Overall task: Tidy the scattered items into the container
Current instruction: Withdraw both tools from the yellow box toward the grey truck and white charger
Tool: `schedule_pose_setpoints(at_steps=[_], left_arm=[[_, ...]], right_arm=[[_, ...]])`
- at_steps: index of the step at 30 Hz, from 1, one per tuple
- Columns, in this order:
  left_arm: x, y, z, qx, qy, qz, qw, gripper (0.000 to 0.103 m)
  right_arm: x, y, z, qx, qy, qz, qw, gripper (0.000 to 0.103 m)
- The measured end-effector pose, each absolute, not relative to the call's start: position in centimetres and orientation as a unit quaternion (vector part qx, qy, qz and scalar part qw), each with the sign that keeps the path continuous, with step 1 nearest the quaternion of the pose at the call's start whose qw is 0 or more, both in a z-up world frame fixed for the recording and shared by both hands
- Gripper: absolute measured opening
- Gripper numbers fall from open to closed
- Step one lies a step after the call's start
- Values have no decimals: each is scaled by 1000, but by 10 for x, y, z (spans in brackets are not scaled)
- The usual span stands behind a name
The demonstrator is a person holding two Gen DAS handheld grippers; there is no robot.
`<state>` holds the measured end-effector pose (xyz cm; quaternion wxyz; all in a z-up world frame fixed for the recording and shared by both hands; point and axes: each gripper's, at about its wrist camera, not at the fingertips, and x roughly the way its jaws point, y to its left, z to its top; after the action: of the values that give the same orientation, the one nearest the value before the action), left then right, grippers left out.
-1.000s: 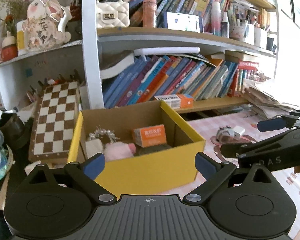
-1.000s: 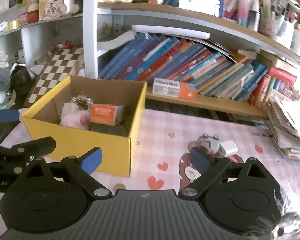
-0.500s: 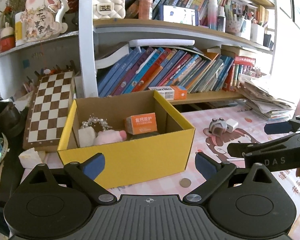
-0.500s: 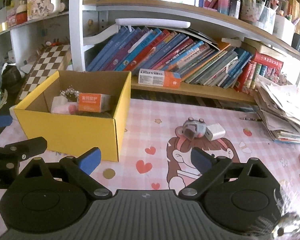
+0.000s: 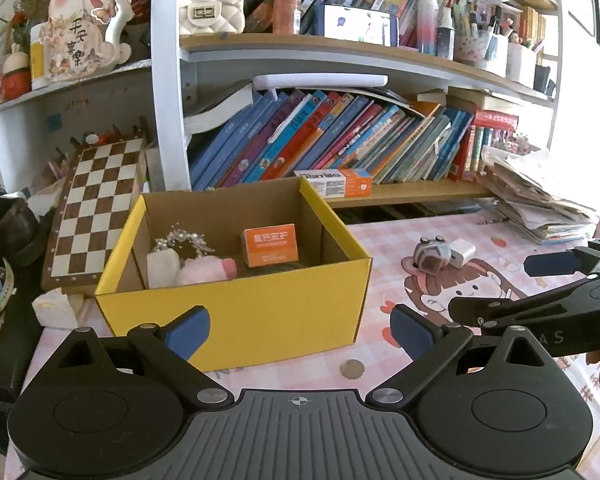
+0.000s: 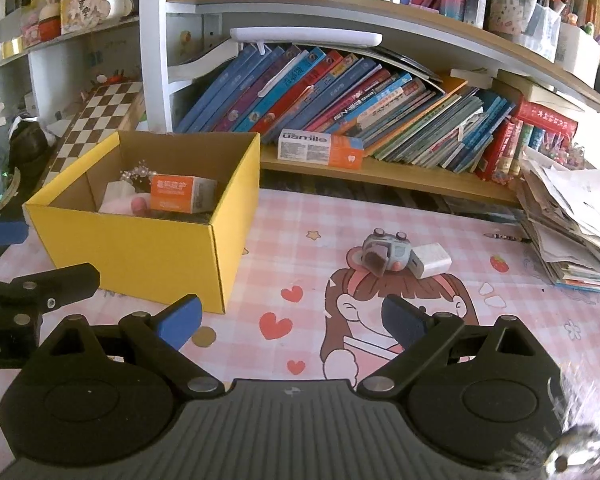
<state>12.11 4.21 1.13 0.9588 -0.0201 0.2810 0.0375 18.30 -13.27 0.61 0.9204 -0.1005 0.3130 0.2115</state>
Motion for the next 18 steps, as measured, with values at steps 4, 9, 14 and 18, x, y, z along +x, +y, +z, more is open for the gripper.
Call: schedule_pose_setpoints(at_steps=[4, 9, 14, 18], left_arm=[[124, 29, 11, -19, 286, 45, 957, 98], [128, 12, 12, -16, 287, 52, 956, 98], [132, -7, 11, -11, 291, 55, 955, 99], [136, -23, 10, -8, 294, 57, 954, 98]], right_arm=[[190, -143, 5, -99, 316, 219, 918, 97], [197, -159, 3, -96, 320, 228, 914, 97], [204, -175, 1, -94, 324, 236, 911, 97], [210, -188, 0, -91, 325, 240, 910, 97]])
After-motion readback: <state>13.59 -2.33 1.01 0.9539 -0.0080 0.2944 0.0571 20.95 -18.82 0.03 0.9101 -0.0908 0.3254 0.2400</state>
